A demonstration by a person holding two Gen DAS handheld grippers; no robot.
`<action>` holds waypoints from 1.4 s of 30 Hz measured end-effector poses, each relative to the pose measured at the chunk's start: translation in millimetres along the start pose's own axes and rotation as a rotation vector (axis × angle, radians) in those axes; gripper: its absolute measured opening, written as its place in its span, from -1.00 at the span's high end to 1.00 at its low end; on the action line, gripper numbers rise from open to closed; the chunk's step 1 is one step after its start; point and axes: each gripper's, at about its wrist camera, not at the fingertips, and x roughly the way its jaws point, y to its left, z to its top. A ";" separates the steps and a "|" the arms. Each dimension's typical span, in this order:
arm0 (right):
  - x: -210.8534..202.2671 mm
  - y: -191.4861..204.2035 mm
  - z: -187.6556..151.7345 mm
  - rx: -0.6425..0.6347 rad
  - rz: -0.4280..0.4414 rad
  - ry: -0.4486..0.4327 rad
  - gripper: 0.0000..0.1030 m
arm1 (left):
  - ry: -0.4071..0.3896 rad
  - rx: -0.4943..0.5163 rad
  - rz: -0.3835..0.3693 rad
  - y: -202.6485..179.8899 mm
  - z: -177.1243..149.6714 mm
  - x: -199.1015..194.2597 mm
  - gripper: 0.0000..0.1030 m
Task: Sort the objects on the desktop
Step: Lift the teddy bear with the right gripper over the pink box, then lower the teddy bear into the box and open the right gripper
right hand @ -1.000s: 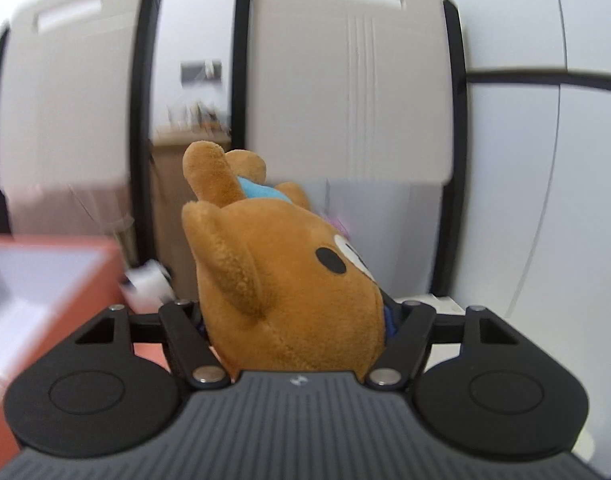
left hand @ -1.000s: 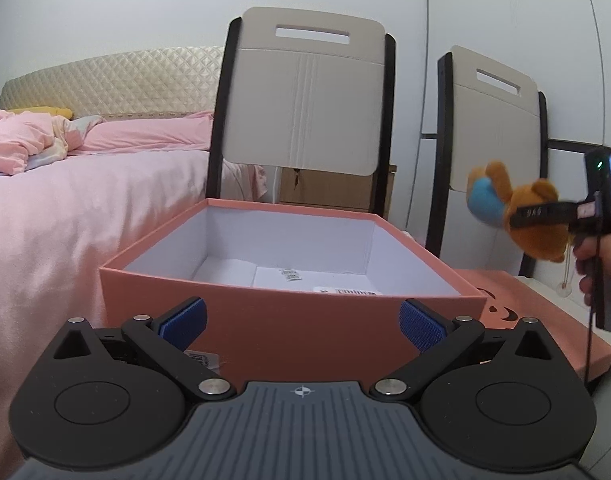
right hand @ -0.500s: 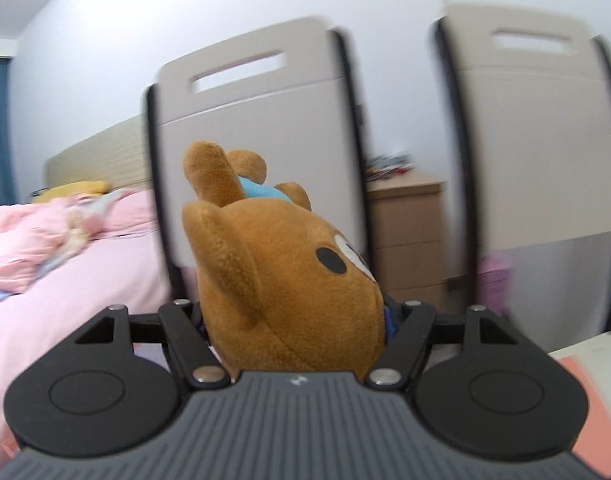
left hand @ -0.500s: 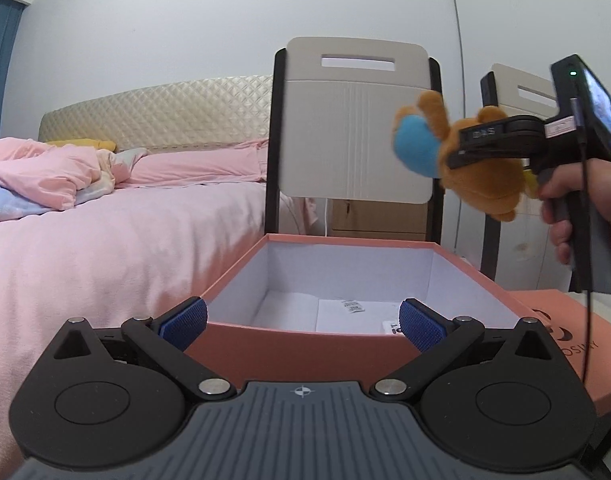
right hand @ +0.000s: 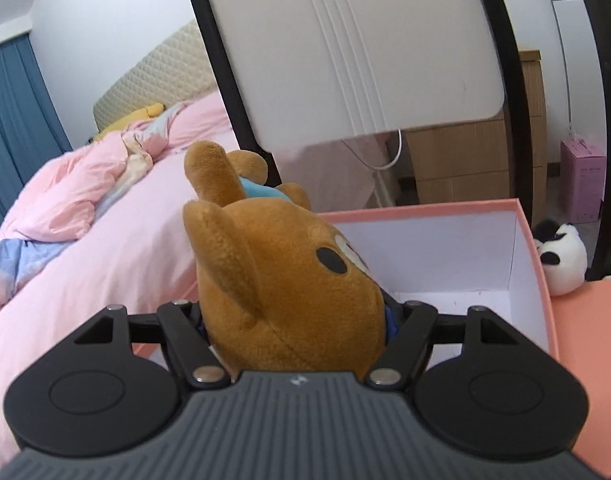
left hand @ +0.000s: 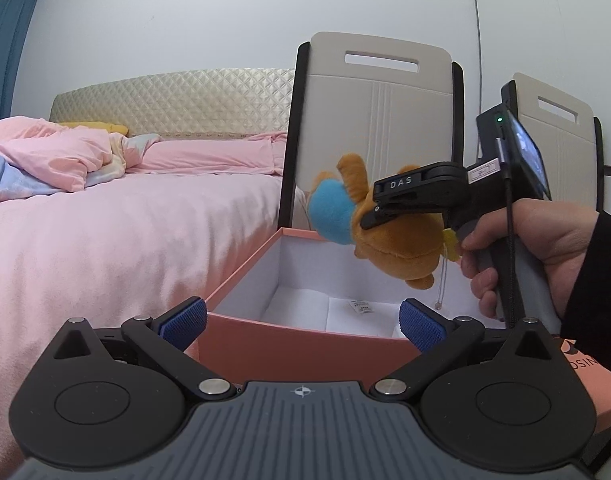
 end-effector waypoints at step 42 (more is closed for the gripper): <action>-201.1 -7.9 -123.1 -0.130 -0.226 -0.334 -1.00 | -0.003 0.049 -0.062 -19.7 -9.3 -6.3 -1.00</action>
